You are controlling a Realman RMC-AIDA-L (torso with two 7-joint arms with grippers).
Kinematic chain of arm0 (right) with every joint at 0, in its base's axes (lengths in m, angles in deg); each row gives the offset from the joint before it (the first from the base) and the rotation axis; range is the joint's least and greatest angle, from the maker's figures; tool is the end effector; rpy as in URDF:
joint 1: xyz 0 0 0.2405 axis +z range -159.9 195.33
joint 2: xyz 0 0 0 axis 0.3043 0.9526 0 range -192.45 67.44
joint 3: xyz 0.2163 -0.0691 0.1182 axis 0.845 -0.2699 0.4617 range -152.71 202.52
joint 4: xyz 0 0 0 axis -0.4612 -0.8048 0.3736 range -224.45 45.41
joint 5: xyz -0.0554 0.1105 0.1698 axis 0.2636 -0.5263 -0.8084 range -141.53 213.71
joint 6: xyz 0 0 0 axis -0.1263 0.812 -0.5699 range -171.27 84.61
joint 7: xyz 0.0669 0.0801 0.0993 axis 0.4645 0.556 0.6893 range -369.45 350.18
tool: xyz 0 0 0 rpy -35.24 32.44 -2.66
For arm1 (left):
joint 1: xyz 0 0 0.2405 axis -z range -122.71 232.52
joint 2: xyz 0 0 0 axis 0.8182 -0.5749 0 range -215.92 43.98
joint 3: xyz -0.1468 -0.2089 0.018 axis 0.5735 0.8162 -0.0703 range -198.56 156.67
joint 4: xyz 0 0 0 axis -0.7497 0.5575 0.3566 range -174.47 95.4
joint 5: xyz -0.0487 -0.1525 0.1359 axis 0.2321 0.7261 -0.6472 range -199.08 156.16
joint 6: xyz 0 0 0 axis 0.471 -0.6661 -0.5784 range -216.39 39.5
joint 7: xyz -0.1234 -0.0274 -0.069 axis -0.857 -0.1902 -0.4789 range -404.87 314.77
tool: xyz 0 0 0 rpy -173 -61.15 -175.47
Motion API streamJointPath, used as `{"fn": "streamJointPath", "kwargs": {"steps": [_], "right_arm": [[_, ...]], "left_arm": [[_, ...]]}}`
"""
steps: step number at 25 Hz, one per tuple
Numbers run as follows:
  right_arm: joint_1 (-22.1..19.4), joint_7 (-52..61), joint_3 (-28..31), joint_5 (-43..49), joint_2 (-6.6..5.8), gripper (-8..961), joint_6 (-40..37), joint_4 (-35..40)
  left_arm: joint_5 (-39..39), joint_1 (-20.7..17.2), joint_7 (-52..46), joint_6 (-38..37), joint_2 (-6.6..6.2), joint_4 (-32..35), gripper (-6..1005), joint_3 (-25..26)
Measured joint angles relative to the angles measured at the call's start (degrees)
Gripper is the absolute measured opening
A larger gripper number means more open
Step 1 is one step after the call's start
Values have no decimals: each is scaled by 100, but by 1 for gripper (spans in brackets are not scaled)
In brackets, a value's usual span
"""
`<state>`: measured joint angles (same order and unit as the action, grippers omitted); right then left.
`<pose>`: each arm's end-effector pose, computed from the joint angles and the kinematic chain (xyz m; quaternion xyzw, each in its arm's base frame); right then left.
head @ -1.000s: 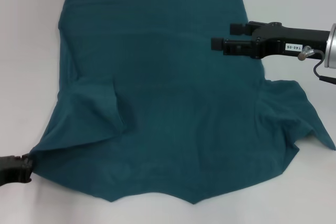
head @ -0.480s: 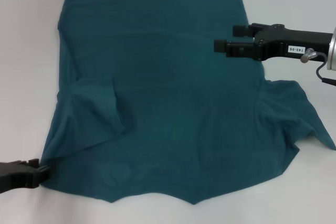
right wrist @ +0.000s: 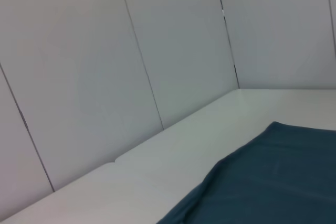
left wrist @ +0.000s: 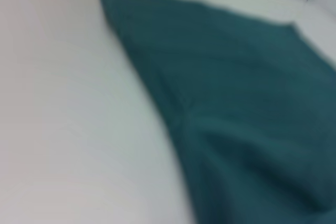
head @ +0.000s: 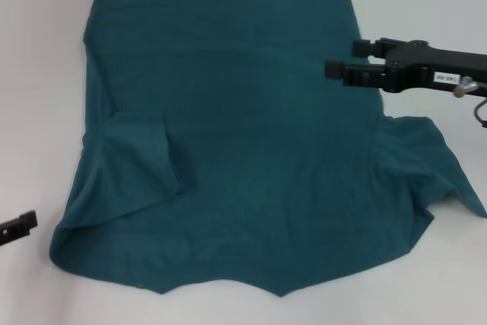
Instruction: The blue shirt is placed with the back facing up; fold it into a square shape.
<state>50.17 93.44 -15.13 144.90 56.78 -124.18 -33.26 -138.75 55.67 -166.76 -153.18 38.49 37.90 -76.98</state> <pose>0.2158 0.3876 0.0702 -0.8878 0.2742 0.2825 0.2383 -0.3295 0.2781 0.0663 -0.7817 -0.4789 -0.1467 0.3716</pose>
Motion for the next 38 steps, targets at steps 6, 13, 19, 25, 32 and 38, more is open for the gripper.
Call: {"fn": "streamJointPath", "kwargs": {"steps": [6, 13, 19, 25, 32, 38], "right_arm": [[-258, 848, -9, 272, -195, 913, -264, 552], [-421, 2214, 17, 1979, -279, 912, -855, 2090], [74, 2582, -63, 4187, -240, 906, -2095, 2845], [142, 2535, -781, 5512, -102, 906, -2144, 2923], [-80, 2588, -1460, 5901, -51, 905, -1592, 2867], [-160, 2683, -1917, 5911, -14, 906, -1286, 2682]], "left_arm": [[1454, 390, 1273, -1574, -46, -663, 892, 1189], [1662, 1259, 1866, -3040, -266, -1897, 888, 2513], [1586, 1542, 1822, -3147, -390, -2120, 887, 2449], [1498, 1642, 1696, -3117, -405, -2138, 888, 2442], [1458, 1707, 1621, -2983, -382, -2232, 888, 2435], [1335, 1761, 1612, -2867, -345, -2265, 887, 2435]]}}
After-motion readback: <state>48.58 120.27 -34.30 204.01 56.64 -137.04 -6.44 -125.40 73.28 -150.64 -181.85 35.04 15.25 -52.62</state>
